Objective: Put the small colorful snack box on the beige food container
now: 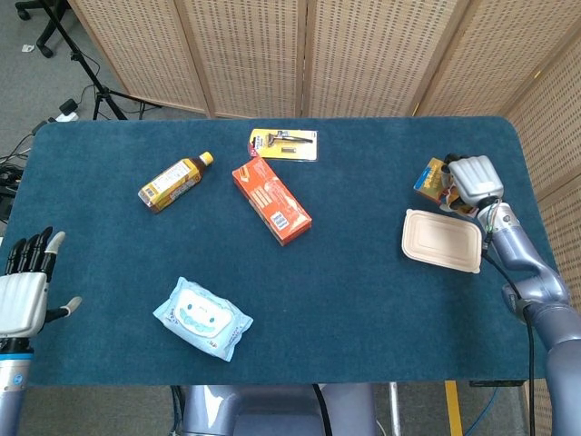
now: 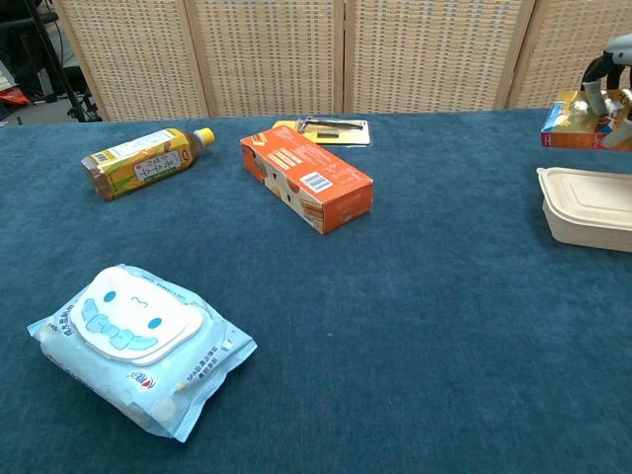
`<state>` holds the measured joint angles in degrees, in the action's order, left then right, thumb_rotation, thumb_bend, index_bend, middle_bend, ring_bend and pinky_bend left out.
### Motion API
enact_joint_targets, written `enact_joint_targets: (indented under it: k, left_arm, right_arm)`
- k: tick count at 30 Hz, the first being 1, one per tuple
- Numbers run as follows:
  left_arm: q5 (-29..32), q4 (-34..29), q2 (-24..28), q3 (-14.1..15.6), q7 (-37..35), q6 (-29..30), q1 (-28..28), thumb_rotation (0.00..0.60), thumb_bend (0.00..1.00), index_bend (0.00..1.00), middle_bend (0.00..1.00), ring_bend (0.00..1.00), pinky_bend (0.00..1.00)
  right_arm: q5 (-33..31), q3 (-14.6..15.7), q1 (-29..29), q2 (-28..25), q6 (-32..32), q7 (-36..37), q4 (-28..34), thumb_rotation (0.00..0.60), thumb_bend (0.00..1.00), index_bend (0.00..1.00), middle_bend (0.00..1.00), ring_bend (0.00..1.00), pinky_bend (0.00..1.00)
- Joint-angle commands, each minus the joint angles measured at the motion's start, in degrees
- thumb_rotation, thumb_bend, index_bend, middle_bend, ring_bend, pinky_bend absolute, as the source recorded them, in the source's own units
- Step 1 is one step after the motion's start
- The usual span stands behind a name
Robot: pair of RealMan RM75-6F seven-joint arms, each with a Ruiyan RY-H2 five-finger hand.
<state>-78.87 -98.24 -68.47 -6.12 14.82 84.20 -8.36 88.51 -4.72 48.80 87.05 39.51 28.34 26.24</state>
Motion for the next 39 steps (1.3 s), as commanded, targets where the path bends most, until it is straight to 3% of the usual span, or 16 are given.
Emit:
enact_joint_targets:
  k: [1,5,9,11,21,25,31,34,36,39]
  left_arm:
    - [0.18,0.1,-0.27,0.02,0.25,0.0,-0.01,0.6,0.0,0.0,0.0,0.0,0.0]
    - [0.52,0.27,-0.62,-0.01,0.67,-0.05,-0.06,0.6,0.0,0.0,0.0,0.0,0.0]
    - [1.0,0.35,-0.65,-0.31,0.62,0.06,-0.06,0.6,0.0,0.0,0.0,0.0,0.0]
    - [1.14,0.23,-0.5,-0.54,0.31,0.24,-0.03,0.6,0.0,0.0,0.0,0.0,0.0]
    - [0.57,-0.8,0.16,-0.61,-0.41,0.73,0.07,0.6,0.0,0.0,0.0,0.0,0.0]
    - [0.07,-1.39,0.54,-0.52,-0.83,1.2,0.28,0.6,0.0,0.0,0.0,0.0,0.0]
    - [-0.46,-2.11,1.04,-0.18,-1.56,0.99,0.32,0.6,0.0,0.0,0.0,0.0,0.0]
    - [-0.76,-2.38,1.39,-0.09,-1.77,1.09,0.38,0.6,0.0,0.0,0.0,0.0,0.0]
    - [-1.29,-2.64,1.77,0.1,-2.08,1.16,0.43,0.6,0.0,0.0,0.0,0.0,0.0]
    - [-2.82,-2.62,2.45,0.84,-2.7,0.96,0.42,0.6,0.0,0.0,0.0,0.0,0.0]
  right_arm:
    - [2.15,2.49,0.04,2.73,1.08,2.7,-4.4,0.6,0.57,0.56,0.61,0.41,0.4]
    - [3.12,4.18,0.4,4.58,0.04,4.99,-8.29,0.6,0.46,0.52,0.44,0.26,0.38]
    - [4.18,6.09,0.75,5.24,-2.98,5.45,-10.71,0.6,0.23,0.33,0.16,0.08,0.3]
    - [4.21,6.39,0.99,5.41,-3.85,5.1,-11.56,0.6,0.21,0.27,0.08,0.03,0.26]
    - [3.79,6.69,1.22,3.13,-2.35,3.58,-11.49,0.6,0.21,0.24,0.01,0.0,0.17]
    - [3.01,5.67,0.24,0.63,3.2,3.78,-8.6,0.6,0.21,0.24,0.01,0.0,0.17]
    - [0.94,3.01,-4.87,-6.84,17.29,3.73,2.86,0.6,0.19,0.23,0.01,0.0,0.15]
    - [-0.72,1.79,-8.14,-10.49,21.78,2.93,10.69,0.6,0.09,0.19,0.0,0.0,0.12]
    - [-2.28,1.18,-11.78,-14.67,25.4,1.24,19.94,0.6,0.01,0.13,0.0,0.0,0.08]
    - [-3.95,1.61,-17.48,-20.42,30.12,-3.48,33.25,0.6,0.0,0.04,0.0,0.0,0.02]
